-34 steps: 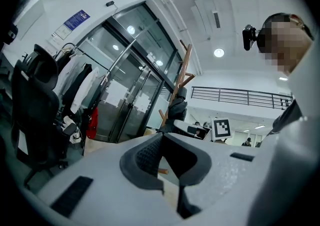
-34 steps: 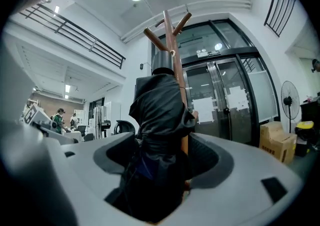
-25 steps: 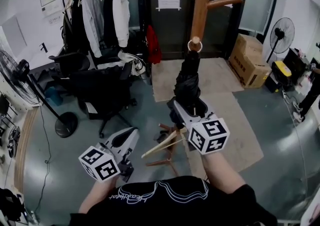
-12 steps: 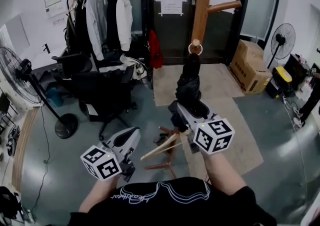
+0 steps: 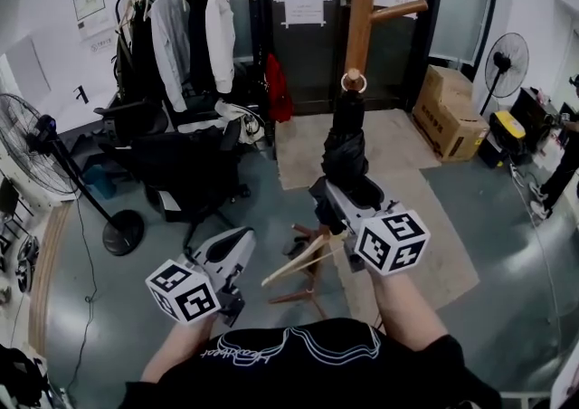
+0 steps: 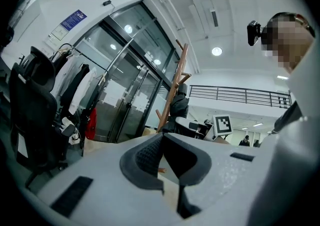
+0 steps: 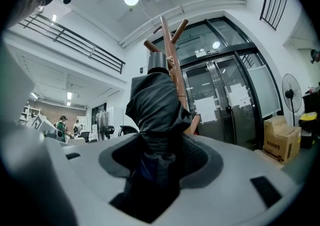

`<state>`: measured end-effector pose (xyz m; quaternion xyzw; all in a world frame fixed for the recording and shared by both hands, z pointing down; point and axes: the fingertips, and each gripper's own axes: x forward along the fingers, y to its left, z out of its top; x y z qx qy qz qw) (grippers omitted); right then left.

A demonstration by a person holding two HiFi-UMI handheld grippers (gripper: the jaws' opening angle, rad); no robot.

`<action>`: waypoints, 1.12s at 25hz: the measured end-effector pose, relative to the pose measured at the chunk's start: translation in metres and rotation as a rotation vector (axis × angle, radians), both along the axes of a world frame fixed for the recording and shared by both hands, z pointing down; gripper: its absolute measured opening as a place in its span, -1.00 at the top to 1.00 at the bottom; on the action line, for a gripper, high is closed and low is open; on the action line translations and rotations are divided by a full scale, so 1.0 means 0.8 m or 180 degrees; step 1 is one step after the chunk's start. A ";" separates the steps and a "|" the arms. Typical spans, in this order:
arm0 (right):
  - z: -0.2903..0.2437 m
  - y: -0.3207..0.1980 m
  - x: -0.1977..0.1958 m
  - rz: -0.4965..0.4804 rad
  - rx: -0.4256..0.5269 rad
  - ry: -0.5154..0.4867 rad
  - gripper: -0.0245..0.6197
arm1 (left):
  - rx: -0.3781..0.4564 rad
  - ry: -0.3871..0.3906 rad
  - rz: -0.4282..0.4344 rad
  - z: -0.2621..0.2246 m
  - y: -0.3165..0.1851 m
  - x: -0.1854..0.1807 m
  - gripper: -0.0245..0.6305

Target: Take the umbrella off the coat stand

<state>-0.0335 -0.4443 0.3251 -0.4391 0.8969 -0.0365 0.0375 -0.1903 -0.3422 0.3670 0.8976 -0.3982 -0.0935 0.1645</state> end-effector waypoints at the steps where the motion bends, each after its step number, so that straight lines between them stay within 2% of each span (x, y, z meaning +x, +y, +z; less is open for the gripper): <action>1: -0.003 0.002 0.000 0.0012 0.0009 -0.0008 0.19 | -0.0006 -0.0006 0.0015 -0.002 0.001 -0.002 0.91; 17: -0.039 0.076 -0.021 0.0127 0.0220 -0.0051 0.19 | 0.0024 -0.0007 0.0224 -0.010 0.039 -0.039 0.91; 28: -0.021 0.185 -0.046 -0.0022 0.0064 -0.0184 0.19 | 0.0093 0.0114 0.0471 -0.027 0.089 -0.048 0.91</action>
